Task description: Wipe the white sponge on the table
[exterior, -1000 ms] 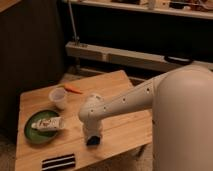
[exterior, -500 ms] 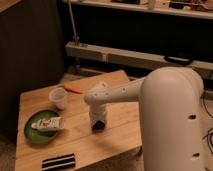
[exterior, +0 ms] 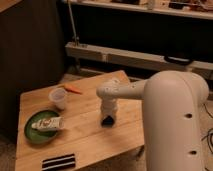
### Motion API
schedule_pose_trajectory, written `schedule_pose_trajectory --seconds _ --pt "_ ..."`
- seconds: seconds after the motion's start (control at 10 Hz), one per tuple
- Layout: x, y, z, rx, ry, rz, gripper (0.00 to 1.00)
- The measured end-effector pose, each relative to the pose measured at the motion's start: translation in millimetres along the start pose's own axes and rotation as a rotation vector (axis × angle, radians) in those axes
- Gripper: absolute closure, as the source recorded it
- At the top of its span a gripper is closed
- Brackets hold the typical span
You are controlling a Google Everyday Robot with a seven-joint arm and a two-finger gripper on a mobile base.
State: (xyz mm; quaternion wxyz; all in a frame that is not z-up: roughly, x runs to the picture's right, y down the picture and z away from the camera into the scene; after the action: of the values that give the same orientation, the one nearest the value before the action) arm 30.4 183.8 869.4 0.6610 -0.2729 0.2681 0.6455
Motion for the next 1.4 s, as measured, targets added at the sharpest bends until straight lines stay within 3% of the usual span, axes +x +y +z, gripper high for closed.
schedule_pose_trajectory --seconds 0.5,0.7,1.0,1.2,1.4 --pt "6.6 -3.2 -2.2 0.008 0.006 -0.001 0.67" --pt "21.1 -22.9 -8.7 0.004 -0.009 0.047 0.67" --pt "66.4 -75.9 -22.1 -0.016 -0.027 0.119 0.67" --pt "89.1 -85.7 -27.7 -0.032 -0.034 0.127 0.67" --pt "112.5 -77.4 -32.0 -0.052 -0.045 0.091 0.67"
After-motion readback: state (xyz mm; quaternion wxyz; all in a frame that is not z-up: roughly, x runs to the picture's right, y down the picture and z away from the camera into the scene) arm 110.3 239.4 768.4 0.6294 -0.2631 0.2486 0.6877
